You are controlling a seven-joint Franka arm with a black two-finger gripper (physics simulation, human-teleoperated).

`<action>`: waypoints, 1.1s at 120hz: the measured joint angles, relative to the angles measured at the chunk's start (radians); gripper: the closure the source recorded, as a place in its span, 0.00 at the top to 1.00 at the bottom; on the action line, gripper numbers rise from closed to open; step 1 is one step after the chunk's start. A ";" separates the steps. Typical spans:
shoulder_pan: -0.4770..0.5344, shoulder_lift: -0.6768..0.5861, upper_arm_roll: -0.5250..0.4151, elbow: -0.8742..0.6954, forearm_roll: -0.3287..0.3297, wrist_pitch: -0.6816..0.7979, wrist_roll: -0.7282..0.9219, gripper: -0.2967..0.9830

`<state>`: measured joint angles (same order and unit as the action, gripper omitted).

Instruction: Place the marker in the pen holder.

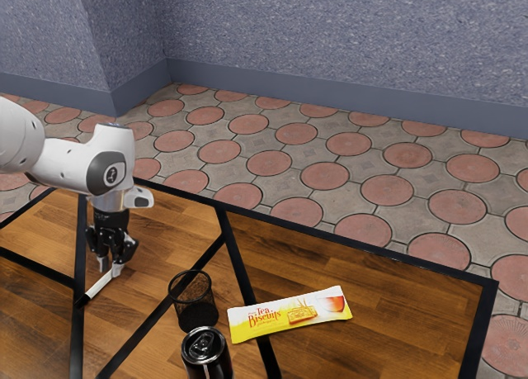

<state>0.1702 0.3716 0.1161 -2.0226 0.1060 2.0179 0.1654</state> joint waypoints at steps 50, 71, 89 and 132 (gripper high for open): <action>0.000 0.011 -0.007 -0.003 -0.022 0.019 0.031 0.22; -0.008 -0.138 -0.072 -0.038 0.036 0.047 0.032 0.17; -0.028 -0.468 -0.195 -0.278 0.119 0.257 0.018 0.16; -0.007 -0.838 -0.485 -0.613 -0.152 0.674 -0.191 0.15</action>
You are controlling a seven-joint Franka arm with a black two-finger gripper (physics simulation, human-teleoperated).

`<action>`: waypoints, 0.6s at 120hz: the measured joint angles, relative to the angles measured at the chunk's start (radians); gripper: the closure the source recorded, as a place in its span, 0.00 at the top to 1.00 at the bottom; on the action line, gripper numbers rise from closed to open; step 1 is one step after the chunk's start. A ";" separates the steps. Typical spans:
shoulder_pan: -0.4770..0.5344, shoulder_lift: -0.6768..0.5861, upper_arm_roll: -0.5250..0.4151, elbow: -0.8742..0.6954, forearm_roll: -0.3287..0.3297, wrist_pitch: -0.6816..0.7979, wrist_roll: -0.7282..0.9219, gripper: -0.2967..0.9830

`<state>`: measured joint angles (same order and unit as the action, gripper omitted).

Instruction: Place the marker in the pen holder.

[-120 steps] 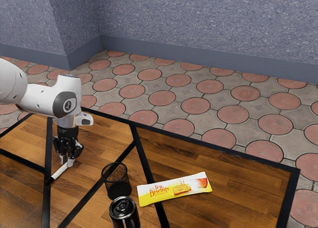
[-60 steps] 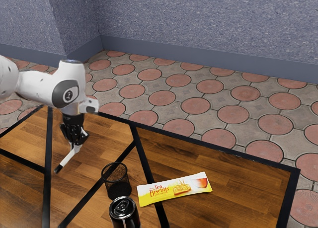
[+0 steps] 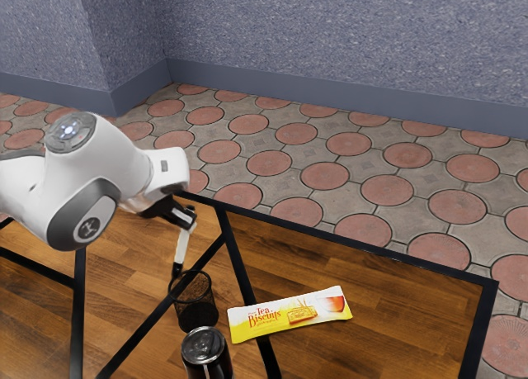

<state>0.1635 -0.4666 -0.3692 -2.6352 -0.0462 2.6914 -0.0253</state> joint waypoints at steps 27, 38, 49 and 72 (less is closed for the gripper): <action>0.007 0.004 -0.011 -0.018 -0.106 0.066 -0.082 0.15; 0.010 0.027 -0.012 -0.018 -0.116 0.080 -0.106 0.15; 0.021 0.043 -0.012 -0.019 -0.120 0.089 -0.125 0.15; 0.041 0.056 -0.012 -0.018 -0.104 0.099 -0.154 0.15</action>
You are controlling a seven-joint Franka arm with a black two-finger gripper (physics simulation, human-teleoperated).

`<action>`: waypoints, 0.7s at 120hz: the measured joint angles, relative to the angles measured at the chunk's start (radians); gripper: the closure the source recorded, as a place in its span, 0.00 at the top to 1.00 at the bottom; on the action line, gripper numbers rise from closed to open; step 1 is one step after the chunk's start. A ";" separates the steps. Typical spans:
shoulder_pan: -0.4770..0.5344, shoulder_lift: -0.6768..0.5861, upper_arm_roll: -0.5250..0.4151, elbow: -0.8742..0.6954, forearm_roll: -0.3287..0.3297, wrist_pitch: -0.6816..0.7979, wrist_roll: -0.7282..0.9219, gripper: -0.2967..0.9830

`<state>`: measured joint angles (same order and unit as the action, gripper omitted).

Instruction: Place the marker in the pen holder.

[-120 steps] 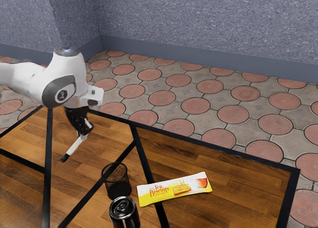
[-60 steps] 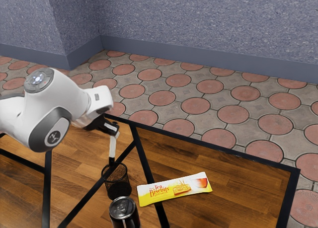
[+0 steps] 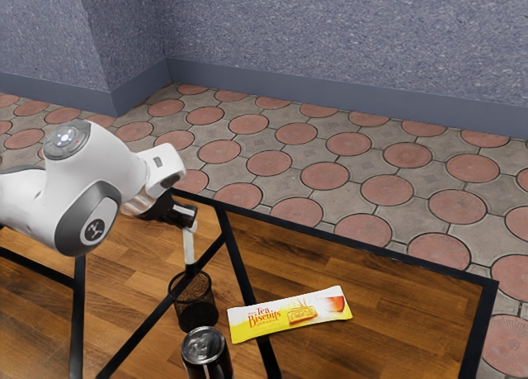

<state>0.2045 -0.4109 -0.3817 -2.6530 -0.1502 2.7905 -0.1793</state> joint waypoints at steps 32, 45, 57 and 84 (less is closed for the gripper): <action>0.001 -0.006 -0.009 0.012 -0.004 -0.031 -0.017 0.55; 0.014 0.042 0.071 0.187 -0.003 -0.122 -0.020 0.64; 0.015 0.162 0.138 0.641 0.064 -0.402 -0.023 0.69; -0.180 0.358 0.343 1.164 0.251 -0.970 -0.022 0.74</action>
<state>0.0250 -0.0532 -0.0390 -1.4886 0.1004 1.8203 -0.2009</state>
